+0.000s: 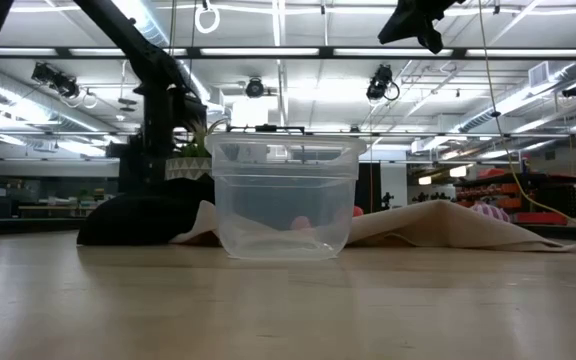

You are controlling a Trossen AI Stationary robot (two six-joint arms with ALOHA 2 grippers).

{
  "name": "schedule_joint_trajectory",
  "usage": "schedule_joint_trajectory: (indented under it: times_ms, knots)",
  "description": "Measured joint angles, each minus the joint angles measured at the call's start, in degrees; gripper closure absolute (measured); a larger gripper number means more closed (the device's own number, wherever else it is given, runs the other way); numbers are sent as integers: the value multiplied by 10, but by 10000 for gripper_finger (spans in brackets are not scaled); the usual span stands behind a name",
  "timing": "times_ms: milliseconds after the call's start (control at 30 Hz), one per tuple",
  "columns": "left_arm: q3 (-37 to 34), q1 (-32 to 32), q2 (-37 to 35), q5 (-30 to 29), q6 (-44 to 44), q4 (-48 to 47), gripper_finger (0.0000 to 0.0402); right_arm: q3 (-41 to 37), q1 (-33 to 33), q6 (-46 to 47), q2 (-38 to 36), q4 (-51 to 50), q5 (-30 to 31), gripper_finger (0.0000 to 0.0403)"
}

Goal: Pick and placing Produce into tupperware
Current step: Put the watermelon into the transparent container

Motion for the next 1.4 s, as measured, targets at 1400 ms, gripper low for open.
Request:
schedule_joint_trajectory:
  times_ms: [1400]
  knots:
    - [1,-16,49,23,5,6,133,0,0,-15,0,0,-4,360]
